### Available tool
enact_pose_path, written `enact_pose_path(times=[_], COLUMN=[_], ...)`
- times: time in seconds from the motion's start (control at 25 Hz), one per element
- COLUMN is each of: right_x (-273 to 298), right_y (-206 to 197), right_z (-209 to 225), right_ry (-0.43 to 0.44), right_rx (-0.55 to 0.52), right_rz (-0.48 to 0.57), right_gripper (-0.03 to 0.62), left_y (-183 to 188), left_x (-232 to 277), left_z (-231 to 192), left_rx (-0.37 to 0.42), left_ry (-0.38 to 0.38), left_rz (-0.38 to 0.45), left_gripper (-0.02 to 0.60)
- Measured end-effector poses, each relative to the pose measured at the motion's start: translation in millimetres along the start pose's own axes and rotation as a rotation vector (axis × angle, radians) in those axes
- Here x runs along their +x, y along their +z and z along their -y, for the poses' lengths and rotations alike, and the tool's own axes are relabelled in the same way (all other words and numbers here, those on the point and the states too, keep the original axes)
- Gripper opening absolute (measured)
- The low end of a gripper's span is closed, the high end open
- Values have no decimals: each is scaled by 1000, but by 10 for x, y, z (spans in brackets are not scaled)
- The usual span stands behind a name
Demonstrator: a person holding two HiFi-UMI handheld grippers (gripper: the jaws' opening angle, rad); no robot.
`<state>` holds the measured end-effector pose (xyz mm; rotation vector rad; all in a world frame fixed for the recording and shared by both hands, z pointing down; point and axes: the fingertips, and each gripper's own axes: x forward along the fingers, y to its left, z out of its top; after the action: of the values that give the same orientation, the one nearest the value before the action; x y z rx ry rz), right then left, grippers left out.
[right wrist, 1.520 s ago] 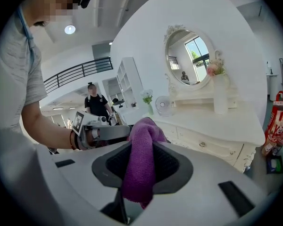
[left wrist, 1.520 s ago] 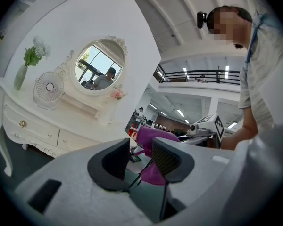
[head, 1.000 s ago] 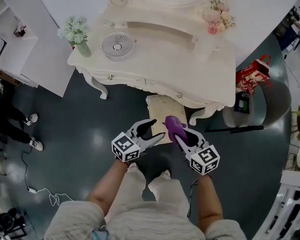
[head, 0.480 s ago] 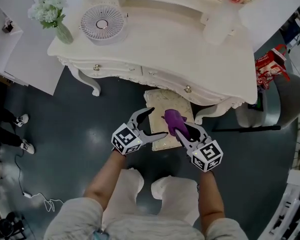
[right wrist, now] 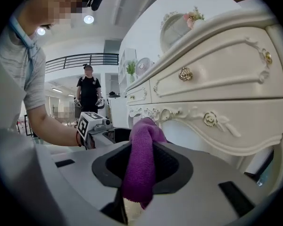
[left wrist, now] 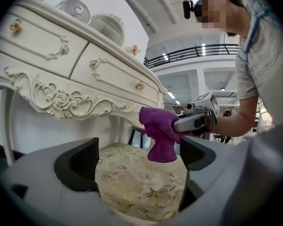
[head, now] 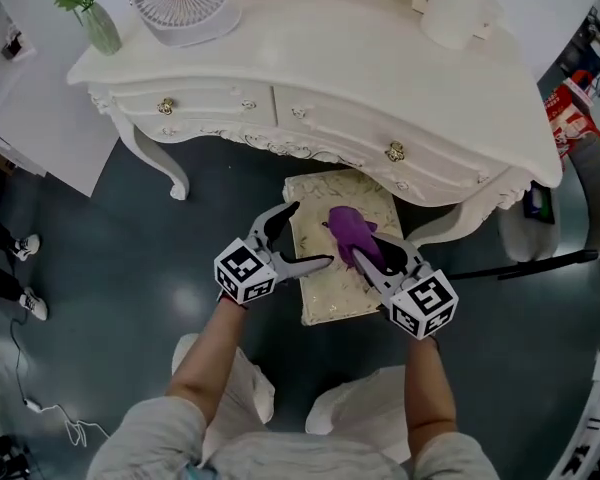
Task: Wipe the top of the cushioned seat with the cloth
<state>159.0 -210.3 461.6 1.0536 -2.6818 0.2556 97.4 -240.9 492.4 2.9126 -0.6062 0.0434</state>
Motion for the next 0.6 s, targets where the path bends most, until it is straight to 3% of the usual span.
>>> enact_pose_path(times=[0.32, 0.6], right_x=[149, 161], right_y=[-325, -297], right_z=[120, 431], right_ry=[-80, -227], right_rx=[-100, -102], right_rz=[18, -11], right_gripper=[100, 101], left_y=[-457, -618], left_x=[-78, -301], left_z=[-23, -55], left_rx=[51, -17], left_ry=[8, 26], left_rz=[43, 65], left_gripper=[529, 528])
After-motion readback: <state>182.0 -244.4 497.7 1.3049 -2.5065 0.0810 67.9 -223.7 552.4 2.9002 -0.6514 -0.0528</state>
